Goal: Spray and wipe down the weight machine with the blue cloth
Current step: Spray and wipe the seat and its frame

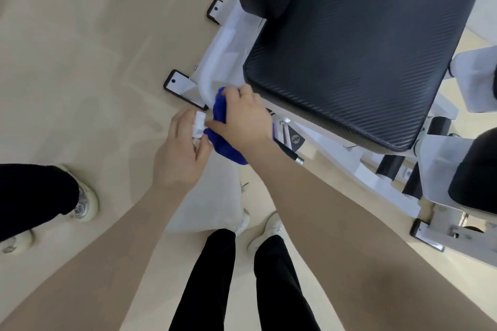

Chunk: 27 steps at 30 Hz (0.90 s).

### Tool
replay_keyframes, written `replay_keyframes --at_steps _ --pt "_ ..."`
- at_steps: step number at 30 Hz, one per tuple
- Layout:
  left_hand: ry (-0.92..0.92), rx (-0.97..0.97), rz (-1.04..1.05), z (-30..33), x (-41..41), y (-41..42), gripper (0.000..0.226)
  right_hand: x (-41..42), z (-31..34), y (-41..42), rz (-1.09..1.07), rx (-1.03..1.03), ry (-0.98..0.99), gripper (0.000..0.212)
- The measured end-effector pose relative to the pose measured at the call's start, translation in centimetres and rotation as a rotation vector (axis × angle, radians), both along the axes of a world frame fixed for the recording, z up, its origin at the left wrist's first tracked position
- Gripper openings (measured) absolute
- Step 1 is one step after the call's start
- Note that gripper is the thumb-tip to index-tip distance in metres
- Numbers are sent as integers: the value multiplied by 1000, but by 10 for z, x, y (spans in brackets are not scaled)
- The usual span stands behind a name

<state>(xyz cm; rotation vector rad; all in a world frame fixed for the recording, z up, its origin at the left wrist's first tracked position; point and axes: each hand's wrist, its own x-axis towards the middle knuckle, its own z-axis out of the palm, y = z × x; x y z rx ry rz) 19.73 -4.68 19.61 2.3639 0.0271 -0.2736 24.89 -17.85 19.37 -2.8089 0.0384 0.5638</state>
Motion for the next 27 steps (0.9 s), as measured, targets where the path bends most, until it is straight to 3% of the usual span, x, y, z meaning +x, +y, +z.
replay_keyframes --at_steps 2,8,15,23,27 --pt "34 12 -6 -2 -2 -1 43 -12 3 -19 -68 -13 78 70" --pt "40 -41 -49 -1 -3 -14 42 -38 22 -56 -104 -109 273 59" --pt "-15 -63 -14 -1 6 -5 43 13 4 -9 45 -85 117 54" --pt "40 -36 -77 11 0 -20 42 -31 23 -71 -43 -16 440 44" --pt "72 -8 -106 20 3 -28 42 -49 38 -98 -20 -120 549 42"
